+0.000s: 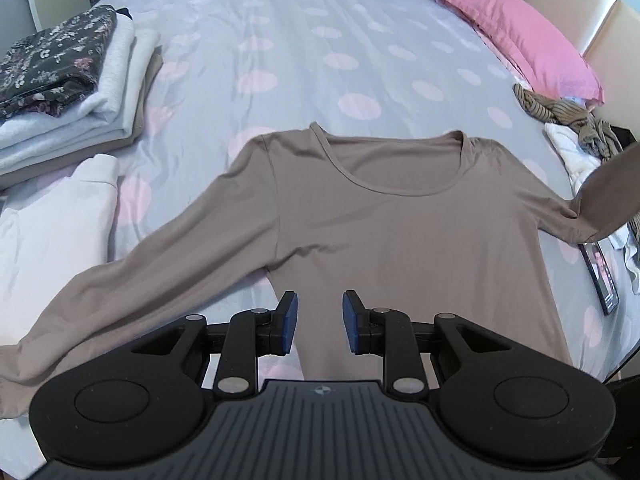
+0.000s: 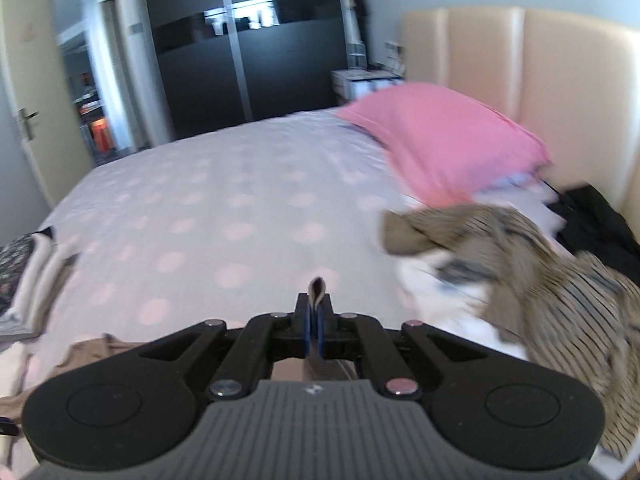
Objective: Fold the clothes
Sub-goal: 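Grasp the taupe shirt sleeve edge with the right gripper, then lift the sleeve and fold it across the shirt body with the right gripper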
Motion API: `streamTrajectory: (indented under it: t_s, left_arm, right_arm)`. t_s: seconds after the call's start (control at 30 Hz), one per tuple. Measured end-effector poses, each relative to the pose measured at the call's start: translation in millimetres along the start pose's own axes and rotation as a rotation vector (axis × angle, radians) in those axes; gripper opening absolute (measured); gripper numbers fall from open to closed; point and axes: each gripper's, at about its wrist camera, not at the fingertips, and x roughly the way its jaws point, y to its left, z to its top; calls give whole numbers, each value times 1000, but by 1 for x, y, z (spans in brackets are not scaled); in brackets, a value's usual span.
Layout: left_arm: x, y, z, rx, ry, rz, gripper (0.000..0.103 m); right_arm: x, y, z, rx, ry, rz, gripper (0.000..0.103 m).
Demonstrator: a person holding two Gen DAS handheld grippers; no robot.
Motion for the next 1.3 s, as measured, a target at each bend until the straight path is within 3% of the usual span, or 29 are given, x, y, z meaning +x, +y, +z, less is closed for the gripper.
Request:
streamTrajectory:
  t_s: [0.43, 0.77, 0.93, 1.07, 1.13, 1.3]
  left_arm:
    - [-10, 13, -1, -9, -17, 19, 23]
    - [-18, 20, -1, -3, -30, 25, 23]
    - [-19, 23, -2, -2, -34, 30, 23]
    - [-20, 28, -3, -12, -38, 42, 23]
    - [-19, 30, -3, -17, -36, 48, 23]
    - [-15, 31, -5, -19, -24, 56, 24]
  right_arm:
    - [24, 160, 26, -148, 1, 226, 4]
    - [63, 241, -7, -214, 138, 355, 4]
    - [87, 266, -27, -231, 191, 364, 6]
    - [97, 270, -34, -210, 219, 372, 16]
    - [102, 273, -37, -200, 233, 375, 30]
    - [97, 259, -41, -203, 240, 360, 30]
